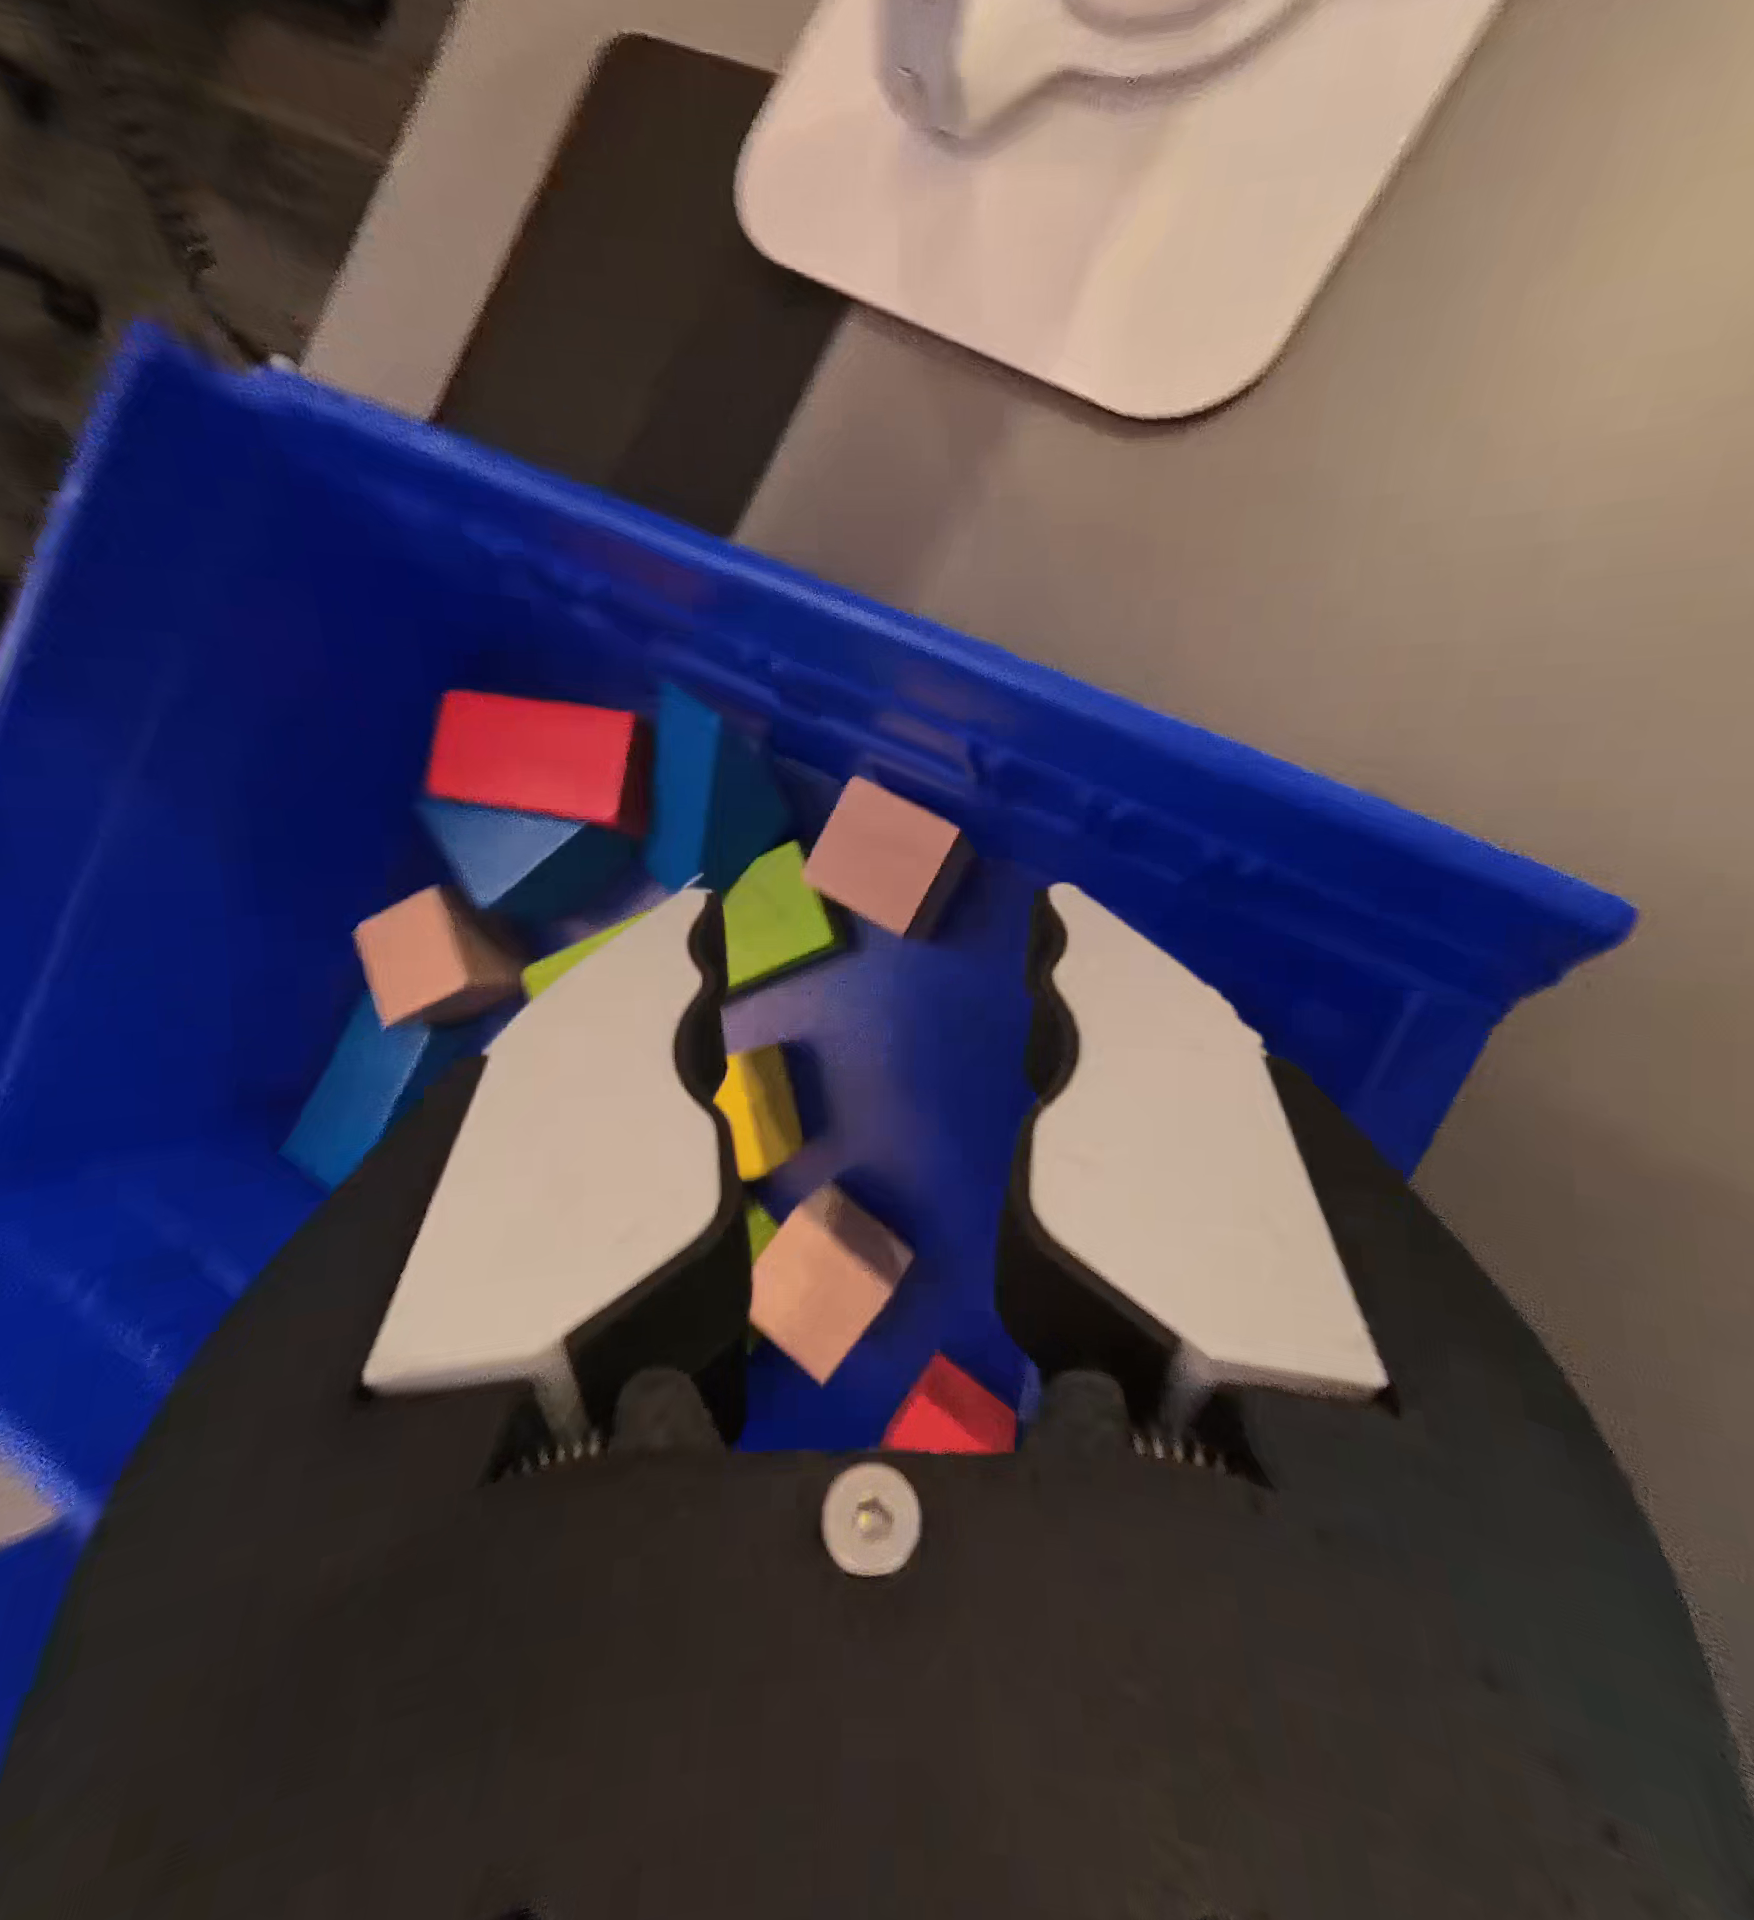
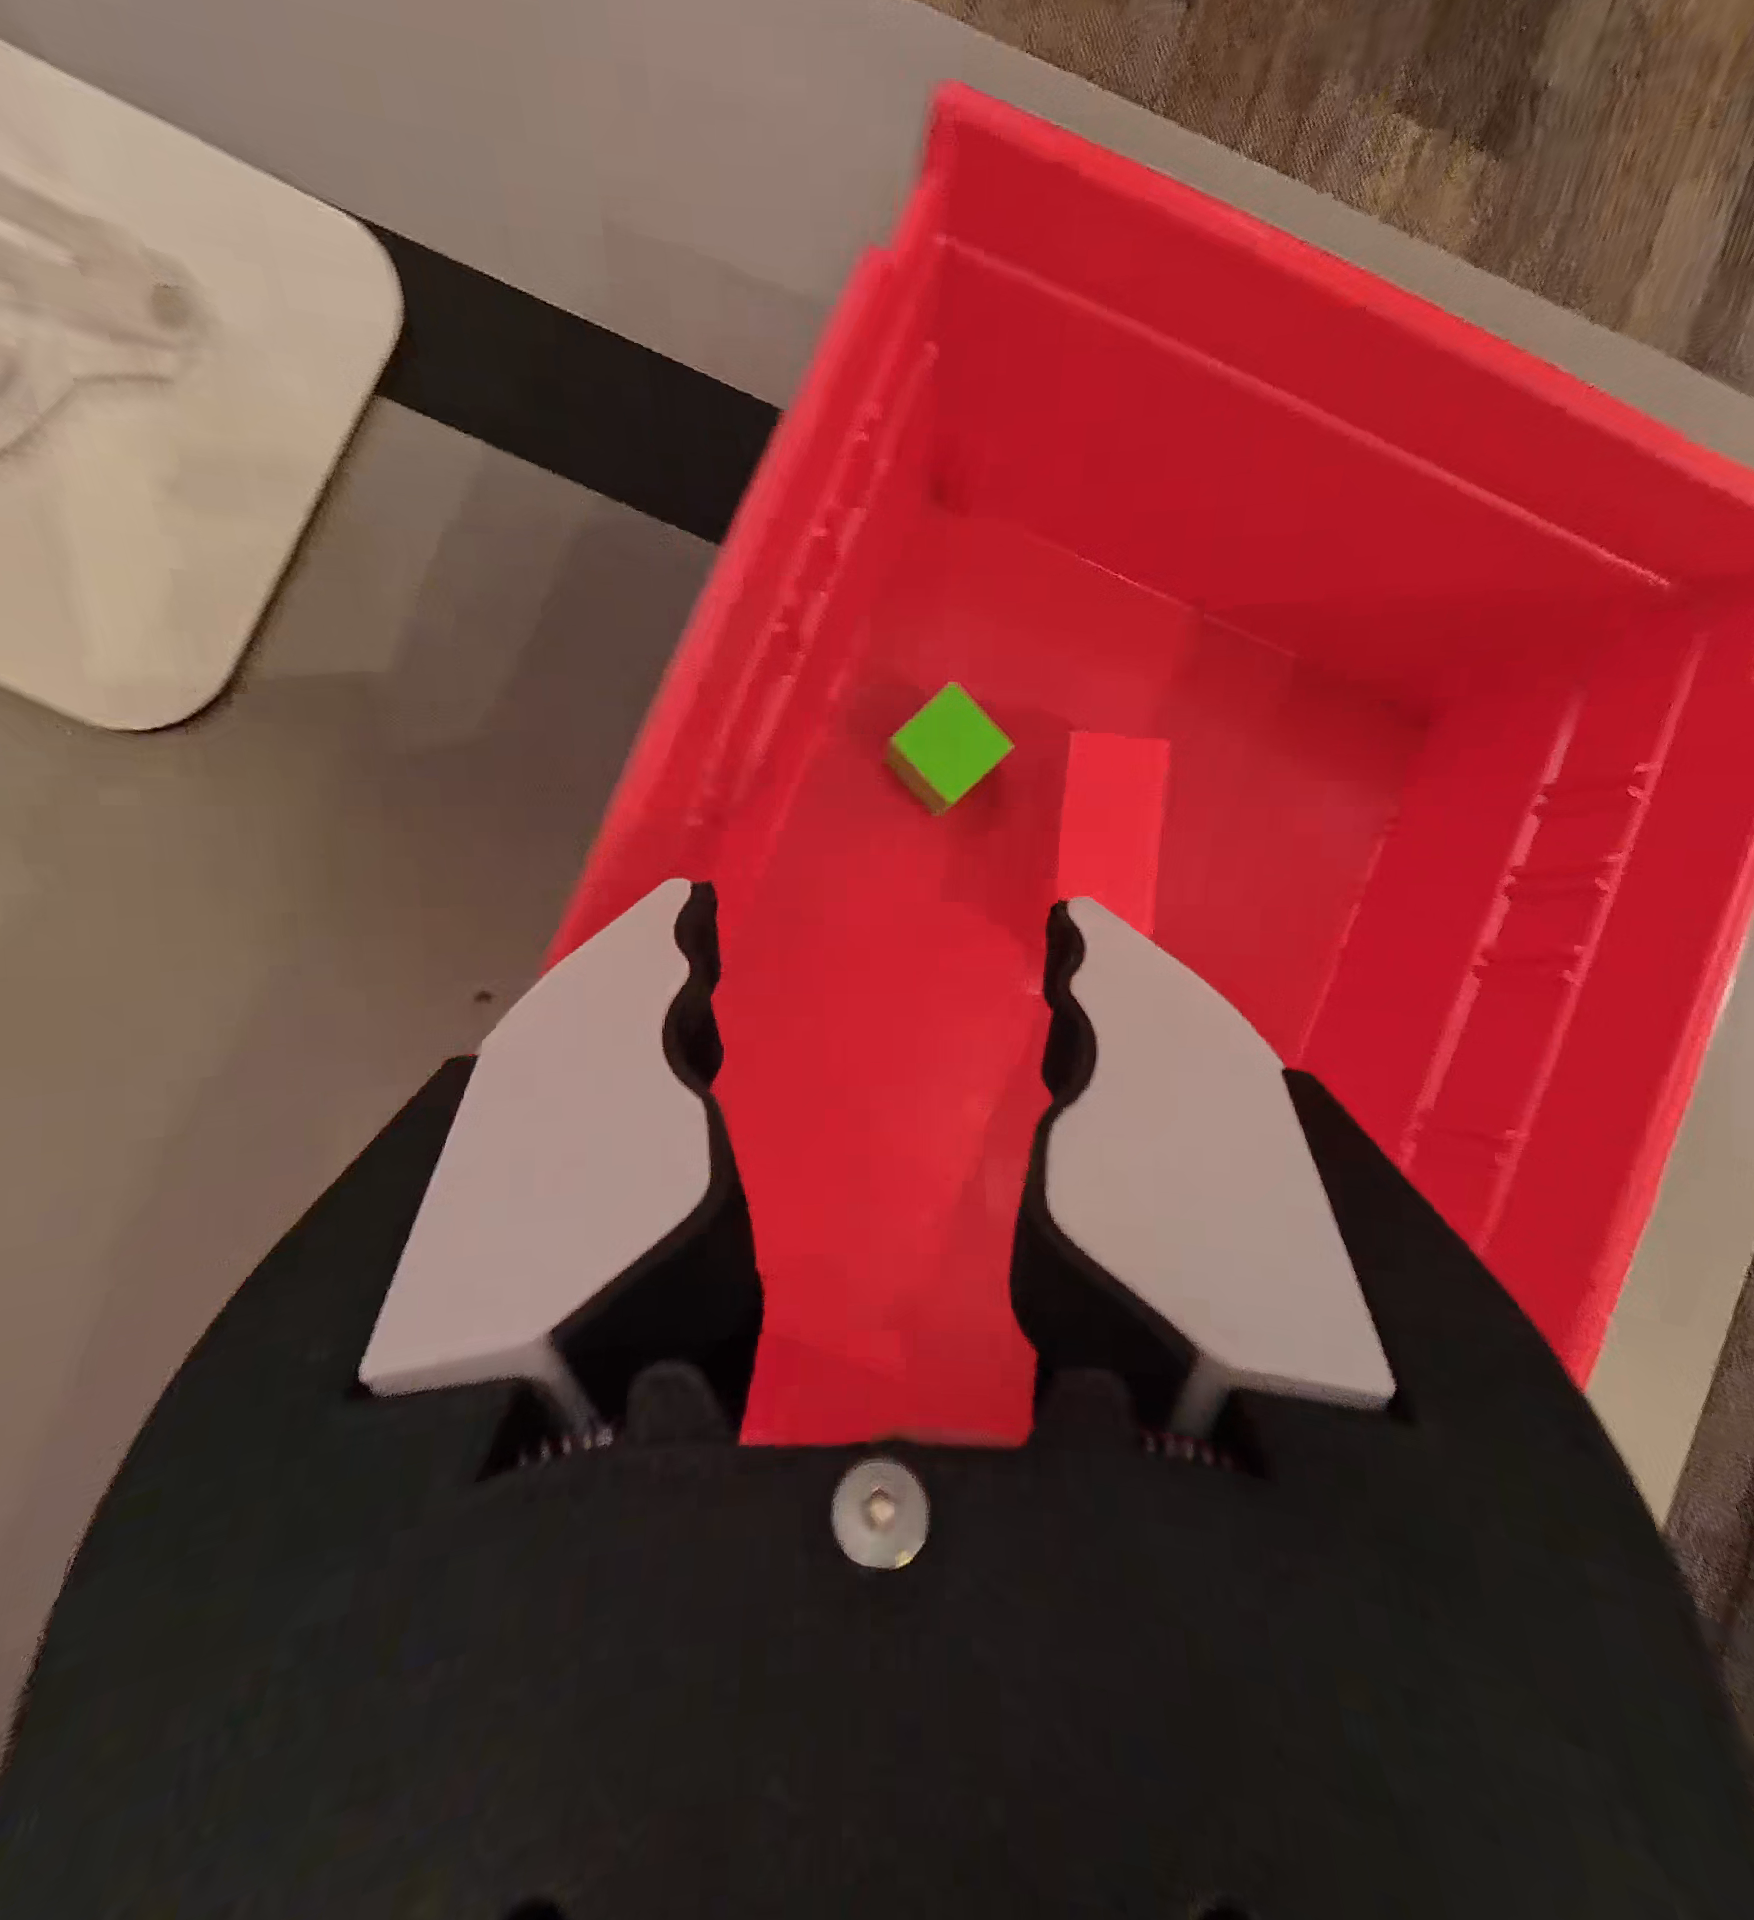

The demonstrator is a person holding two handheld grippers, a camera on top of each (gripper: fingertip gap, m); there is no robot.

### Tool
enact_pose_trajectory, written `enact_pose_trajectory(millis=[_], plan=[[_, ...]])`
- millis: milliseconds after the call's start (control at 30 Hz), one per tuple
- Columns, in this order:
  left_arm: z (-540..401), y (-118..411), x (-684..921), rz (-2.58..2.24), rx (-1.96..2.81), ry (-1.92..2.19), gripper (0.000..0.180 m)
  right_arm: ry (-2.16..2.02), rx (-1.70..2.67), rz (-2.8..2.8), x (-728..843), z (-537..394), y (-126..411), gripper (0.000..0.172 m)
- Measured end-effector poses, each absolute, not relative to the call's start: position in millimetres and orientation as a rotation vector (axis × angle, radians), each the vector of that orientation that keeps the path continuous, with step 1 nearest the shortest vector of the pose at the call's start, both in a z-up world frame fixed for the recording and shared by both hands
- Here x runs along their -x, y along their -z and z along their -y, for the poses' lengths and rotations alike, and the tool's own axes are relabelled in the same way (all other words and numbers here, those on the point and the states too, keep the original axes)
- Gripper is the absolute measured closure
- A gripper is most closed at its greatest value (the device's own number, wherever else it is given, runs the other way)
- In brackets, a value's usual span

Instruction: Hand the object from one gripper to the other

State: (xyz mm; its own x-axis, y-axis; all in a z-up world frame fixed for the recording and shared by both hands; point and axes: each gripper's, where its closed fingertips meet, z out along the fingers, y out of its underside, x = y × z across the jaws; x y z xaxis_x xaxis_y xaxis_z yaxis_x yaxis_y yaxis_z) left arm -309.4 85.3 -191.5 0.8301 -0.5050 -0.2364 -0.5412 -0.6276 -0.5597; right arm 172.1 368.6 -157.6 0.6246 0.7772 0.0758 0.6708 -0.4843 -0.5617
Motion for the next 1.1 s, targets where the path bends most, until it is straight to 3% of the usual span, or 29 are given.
enact_pose_trajectory(millis=[200,600,700,833,967,1100], plan=[[-99.0,245.1,305.8,-0.916,2.506,-0.105,0.125,-0.298,2.207,1.22,-156.2,-335.3,146.6,0.114],[-110.3,246.4,313.9,-0.887,2.421,-0.086,0.144,-0.381,1.985,1.335,-111.8,-287.0,103.4,0.121],[-111.9,204.5,310.1,-0.793,2.256,-0.019,0.145,-0.565,1.743,1.389,-70.5,-240.3,60.3,0.126],[-101.3,102.7,279.5,-0.749,1.833,0.105,0.145,-1.177,1.429,1.423,5.3,-133.0,1.3,0.125],[-74.3,14.2,219.0,-0.845,1.475,0.136,0.145,-1.719,1.331,1.358,73.2,-72.1,-15.4,0.117],[-45.6,-32.1,151.3,-0.968,1.23,0.192,0.146,-2.225,1.214,1.259,113.0,-42.8,-24.7,0.113]])
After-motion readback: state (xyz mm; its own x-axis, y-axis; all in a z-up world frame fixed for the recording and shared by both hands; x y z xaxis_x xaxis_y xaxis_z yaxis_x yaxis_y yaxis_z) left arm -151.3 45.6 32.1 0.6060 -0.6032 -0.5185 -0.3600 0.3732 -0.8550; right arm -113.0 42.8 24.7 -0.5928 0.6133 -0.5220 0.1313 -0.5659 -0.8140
